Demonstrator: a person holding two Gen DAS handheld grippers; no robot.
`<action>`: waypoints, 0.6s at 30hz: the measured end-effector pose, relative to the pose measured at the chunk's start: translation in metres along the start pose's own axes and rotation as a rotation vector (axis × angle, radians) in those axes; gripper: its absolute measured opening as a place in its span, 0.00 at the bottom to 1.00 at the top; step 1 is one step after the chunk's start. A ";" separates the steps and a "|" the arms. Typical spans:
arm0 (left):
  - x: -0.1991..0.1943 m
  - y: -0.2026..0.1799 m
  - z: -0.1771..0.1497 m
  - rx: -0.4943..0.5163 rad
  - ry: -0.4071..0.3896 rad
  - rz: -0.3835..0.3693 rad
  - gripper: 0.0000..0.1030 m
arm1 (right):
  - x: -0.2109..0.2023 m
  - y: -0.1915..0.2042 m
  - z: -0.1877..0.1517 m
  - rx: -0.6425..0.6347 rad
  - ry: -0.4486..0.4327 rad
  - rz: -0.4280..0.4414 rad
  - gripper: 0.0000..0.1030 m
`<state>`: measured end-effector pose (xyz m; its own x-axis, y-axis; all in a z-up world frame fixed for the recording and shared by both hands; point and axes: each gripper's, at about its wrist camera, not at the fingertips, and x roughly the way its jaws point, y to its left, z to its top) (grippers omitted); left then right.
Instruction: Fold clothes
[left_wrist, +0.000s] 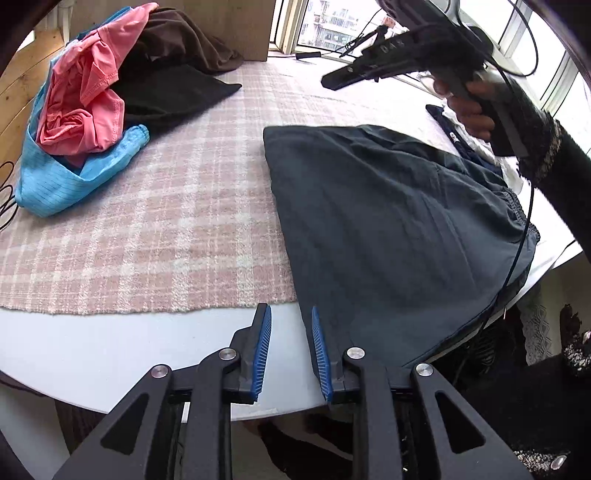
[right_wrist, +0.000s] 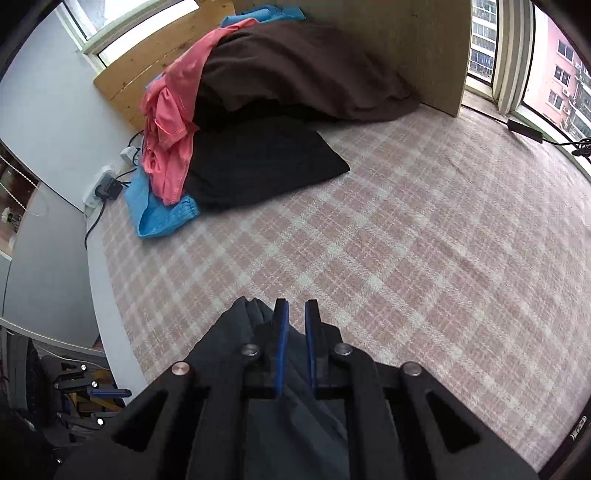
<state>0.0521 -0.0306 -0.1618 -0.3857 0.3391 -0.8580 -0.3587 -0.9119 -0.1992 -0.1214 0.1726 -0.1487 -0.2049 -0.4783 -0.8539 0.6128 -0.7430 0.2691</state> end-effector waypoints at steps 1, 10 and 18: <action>0.004 -0.001 0.013 0.019 -0.009 -0.008 0.24 | -0.010 0.001 -0.013 -0.001 -0.014 0.001 0.09; 0.082 -0.029 0.122 0.174 -0.021 -0.133 0.31 | -0.010 -0.032 -0.154 0.232 0.006 -0.058 0.09; 0.082 0.000 0.129 0.105 0.038 0.018 0.32 | -0.075 -0.047 -0.198 0.312 -0.102 -0.198 0.09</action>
<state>-0.0888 0.0273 -0.1709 -0.3610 0.3119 -0.8788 -0.4402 -0.8878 -0.1343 0.0165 0.3367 -0.1855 -0.3804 -0.3441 -0.8585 0.2955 -0.9248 0.2397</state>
